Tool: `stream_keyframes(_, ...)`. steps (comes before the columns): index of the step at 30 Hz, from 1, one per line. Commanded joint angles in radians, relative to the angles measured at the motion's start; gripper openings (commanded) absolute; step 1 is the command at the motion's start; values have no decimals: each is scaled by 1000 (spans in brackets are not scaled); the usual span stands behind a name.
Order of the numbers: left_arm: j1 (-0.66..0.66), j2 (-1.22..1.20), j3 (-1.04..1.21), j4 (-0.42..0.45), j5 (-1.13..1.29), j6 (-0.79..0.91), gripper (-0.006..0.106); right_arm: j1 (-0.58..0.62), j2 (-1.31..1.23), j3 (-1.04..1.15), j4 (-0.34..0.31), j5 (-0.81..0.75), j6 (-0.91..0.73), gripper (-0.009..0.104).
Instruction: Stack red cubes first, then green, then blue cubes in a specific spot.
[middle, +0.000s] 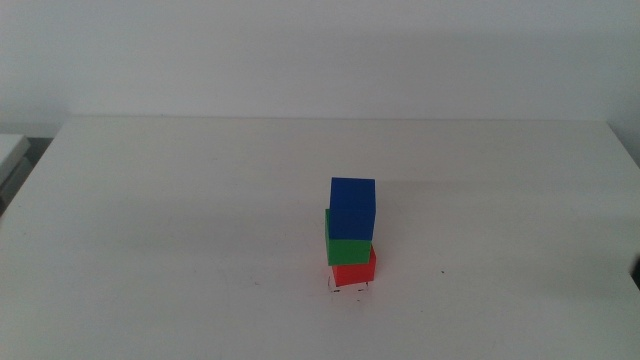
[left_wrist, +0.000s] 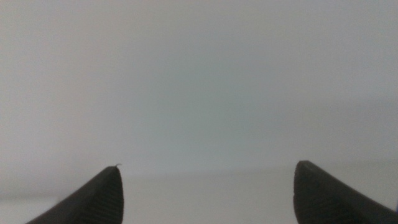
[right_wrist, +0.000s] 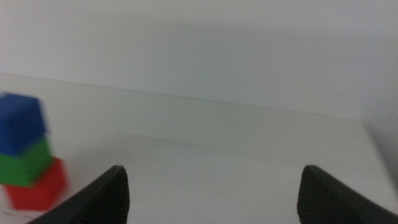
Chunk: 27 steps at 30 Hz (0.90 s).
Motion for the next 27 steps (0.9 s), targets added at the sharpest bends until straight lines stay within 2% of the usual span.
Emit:
stream_keyframes(1, 3, -69, 105, -29, -31, -5, 94, -54, -99, 79, -47, -20, -6, 88)
stream_keyframes(5, 3, -172, 246, -29, -31, -5, 94, -118, -241, 181, -153, 29, -6, 88)
stream_keyframes(10, 3, -246, 367, -29, -34, -5, 94, -140, -355, 214, -186, 114, -6, 88)
stream_keyframes(12, 3, -246, 383, -29, -35, -5, 94, -144, -355, 214, -241, 147, -6, 88)
stream_keyframes(13, 3, -246, 383, -26, 39, -5, 94, -144, -355, 214, -272, 147, -6, 88)
stream_keyframes(27, 3, -246, 383, -25, 37, 17, 94, -144, -355, 214, -285, 134, -6, 88)
